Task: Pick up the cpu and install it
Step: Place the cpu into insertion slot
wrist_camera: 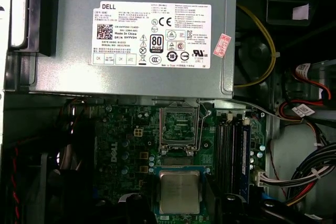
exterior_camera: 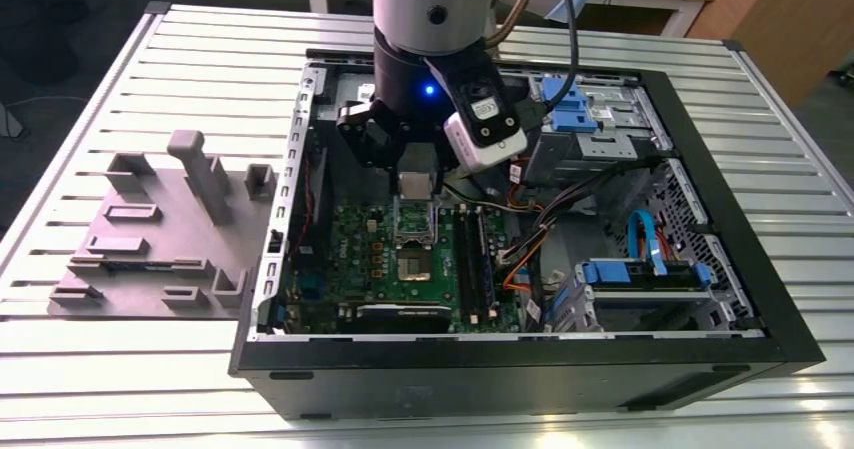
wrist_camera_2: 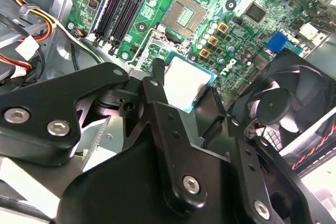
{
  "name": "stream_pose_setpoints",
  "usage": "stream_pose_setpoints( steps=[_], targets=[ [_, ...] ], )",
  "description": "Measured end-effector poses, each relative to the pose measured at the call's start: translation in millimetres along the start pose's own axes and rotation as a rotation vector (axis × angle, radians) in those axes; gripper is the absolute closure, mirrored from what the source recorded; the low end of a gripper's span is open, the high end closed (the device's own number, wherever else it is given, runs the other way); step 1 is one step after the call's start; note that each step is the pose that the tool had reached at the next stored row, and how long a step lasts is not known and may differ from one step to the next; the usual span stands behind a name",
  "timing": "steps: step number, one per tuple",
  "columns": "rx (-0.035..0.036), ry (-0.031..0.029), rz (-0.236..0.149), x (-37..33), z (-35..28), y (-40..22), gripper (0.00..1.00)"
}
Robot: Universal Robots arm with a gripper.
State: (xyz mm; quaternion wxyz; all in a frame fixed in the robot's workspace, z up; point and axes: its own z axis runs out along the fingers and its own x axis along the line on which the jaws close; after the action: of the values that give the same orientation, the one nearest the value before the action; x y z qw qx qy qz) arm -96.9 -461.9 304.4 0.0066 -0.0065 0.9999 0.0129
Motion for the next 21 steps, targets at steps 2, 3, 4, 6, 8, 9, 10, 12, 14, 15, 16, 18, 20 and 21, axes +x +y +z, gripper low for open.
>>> stream_pose_setpoints(
  steps=[2, 3, 4, 6, 8, 9, 10, 12, 14, 15, 16, 18, 20, 21],
  targets=[
    [0.0000, 0.0000, 0.000, 0.0, 0.0, 0.0, 0.53],
    [0.0002, 0.0001, 0.000, 0.0, 0.0, 0.0, 0.53],
    [0.0003, 0.0002, 0.000, 0.0, 0.2, 0.0, 0.53],
    [0.0000, 0.0000, 0.000, 0.0, 1.3, -0.2, 0.53],
    [0.0001, 0.0001, 0.000, 0.0, 2.7, -0.3, 0.53],
    [0.0001, 0.0001, 0.000, 0.0, 3.4, -0.3, 0.53],
    [0.0001, 0.0001, 0.000, 0.0, 4.2, -0.4, 0.53],
    [0.0000, 0.0001, 0.000, 0.1, 6.4, -0.6, 0.53],
    [0.0002, 0.0000, 0.000, 0.2, 16.8, -1.1, 0.53],
    [0.0002, 0.0001, 0.000, 0.2, 18.4, -1.1, 0.53],
    [0.0002, 0.0000, 0.000, 0.2, 19.7, -1.1, 0.53],
    [0.0007, 0.0002, 0.000, 0.2, 20.4, -1.2, 0.53],
    [0.0005, 0.0001, 0.000, 0.3, 20.9, -1.3, 0.53],
    [0.0003, 0.0000, 0.000, 0.3, 21.4, -1.6, 0.53]
  ],
)
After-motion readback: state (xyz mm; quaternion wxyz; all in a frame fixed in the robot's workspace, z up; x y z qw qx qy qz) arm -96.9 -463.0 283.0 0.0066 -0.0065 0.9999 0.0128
